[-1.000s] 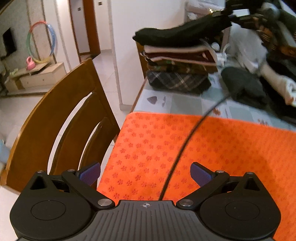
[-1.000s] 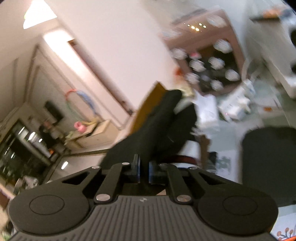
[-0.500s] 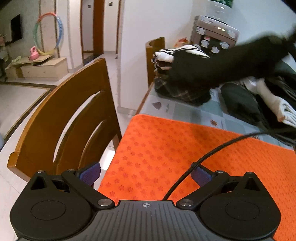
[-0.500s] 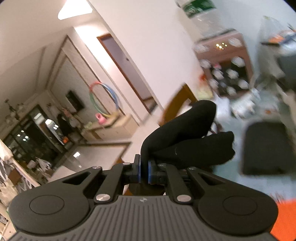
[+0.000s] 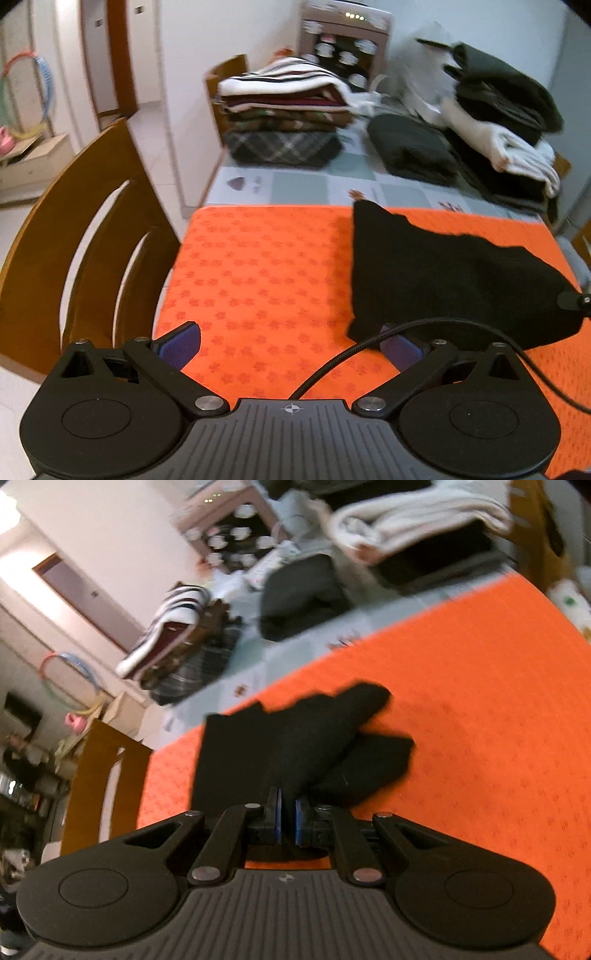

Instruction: Fold clothes

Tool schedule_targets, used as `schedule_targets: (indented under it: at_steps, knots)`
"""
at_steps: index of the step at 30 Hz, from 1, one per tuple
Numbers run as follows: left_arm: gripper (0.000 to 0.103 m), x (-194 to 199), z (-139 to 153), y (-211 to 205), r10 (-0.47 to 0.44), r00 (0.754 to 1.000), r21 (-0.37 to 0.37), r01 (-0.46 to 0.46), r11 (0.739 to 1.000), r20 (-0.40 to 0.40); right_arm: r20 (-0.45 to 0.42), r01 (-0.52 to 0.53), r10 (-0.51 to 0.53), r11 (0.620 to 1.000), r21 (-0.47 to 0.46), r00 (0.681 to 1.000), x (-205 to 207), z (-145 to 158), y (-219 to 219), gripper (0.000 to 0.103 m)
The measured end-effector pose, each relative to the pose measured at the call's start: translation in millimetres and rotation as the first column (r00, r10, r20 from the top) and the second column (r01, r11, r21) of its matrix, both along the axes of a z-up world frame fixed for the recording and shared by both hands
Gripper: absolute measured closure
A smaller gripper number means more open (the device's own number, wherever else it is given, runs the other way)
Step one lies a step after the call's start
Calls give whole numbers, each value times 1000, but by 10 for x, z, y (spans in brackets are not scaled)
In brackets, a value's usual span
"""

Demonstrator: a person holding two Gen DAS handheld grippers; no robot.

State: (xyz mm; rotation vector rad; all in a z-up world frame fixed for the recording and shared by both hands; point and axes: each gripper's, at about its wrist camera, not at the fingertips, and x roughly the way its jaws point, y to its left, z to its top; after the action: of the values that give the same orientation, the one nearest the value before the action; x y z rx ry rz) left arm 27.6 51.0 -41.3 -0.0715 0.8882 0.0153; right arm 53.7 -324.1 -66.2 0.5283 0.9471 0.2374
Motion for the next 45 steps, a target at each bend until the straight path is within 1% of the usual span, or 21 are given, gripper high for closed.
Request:
schedule_targets:
  at_steps: [1, 3, 6, 11, 13, 17, 18, 20, 24, 26, 28, 29, 31, 32, 33, 34, 36, 38, 39, 41, 45]
  knots:
    - [0, 3, -1, -41, -19, 1000, 8, 19, 1000, -4, -1, 6, -7, 1000, -6, 1000, -75, -39, -8, 95]
    - [0, -5, 7, -121, -50, 999, 27, 50, 998, -7, 3, 10, -10, 1000, -21, 1000, -90, -152, -16, 95]
    - [0, -8, 11, -219, -88, 996, 49, 88, 995, -11, 7, 7, -7, 999, -49, 1000, -129, -231, 4, 94]
    - [0, -14, 1, -339, -123, 992, 73, 124, 990, -27, -5, -4, 4, 996, -94, 1000, -48, -319, 46, 91]
    - [0, -34, 0, -364, -132, 991, 77, 134, 988, -31, -12, -10, 9, 994, -110, 1000, -46, -345, 43, 87]
    - [0, -50, 4, -402, -141, 989, 83, 143, 986, -37, -20, -26, 24, 989, -147, 1000, -86, -383, 51, 83]
    - [0, -51, 4, -411, -142, 989, 84, 145, 986, -38, -21, -29, 26, 988, -154, 999, -97, -387, 51, 80]
    - [0, -54, 5, -424, -145, 989, 86, 148, 985, -40, -24, -36, 33, 986, -162, 999, -111, -383, 52, 78]
    - [0, -48, 7, -439, -153, 987, 85, 156, 984, -42, -21, -44, 41, 983, -178, 999, -134, -345, 30, 64]
    - [0, -44, 6, -451, -158, 987, 85, 161, 983, -44, -13, -46, 44, 982, -186, 999, -148, -310, 16, 60]
    - [0, -37, 3, -465, -162, 986, 84, 166, 983, -45, -2, -44, 44, 980, -192, 999, -154, -262, -7, 49]
    - [0, -33, 0, -469, -164, 985, 84, 167, 982, -47, 4, -44, 46, 980, -196, 999, -153, -239, -18, 46]
    - [0, -21, -8, -474, -167, 985, 81, 171, 982, -51, 20, -45, 50, 978, -203, 999, -133, -195, -39, 33]
    - [0, -14, -13, -475, -168, 984, 80, 171, 982, -53, 28, -45, 52, 977, -208, 998, -117, -177, -51, 28]
    - [0, -4, -17, -477, -168, 984, 80, 172, 982, -56, 38, -45, 54, 975, -215, 998, -95, -161, -61, 17]
    - [0, 5, -22, -479, -168, 984, 80, 173, 982, -58, 50, -42, 55, 973, -225, 997, -70, -147, -68, 11]
    - [0, 43, -32, -473, -166, 984, 82, 171, 982, -63, 74, -38, 58, 969, -246, 996, -6, -126, -83, 9]
    - [0, 98, -43, -461, -161, 985, 82, 166, 983, -66, 67, -42, 62, 964, -264, 996, 101, -132, -98, 4]
    - [0, 139, -52, -450, -156, 985, 77, 161, 984, -70, 57, -44, 62, 962, -270, 996, 162, -142, -107, 0]
    - [0, 221, -75, -434, -151, 986, 64, 156, 986, -71, 51, -49, 65, 962, -267, 997, 279, -177, -142, 0]
    - [0, 447, -148, -430, -141, 987, 56, 146, 988, -80, 57, -48, 62, 974, -221, 996, 503, -265, -223, 0]
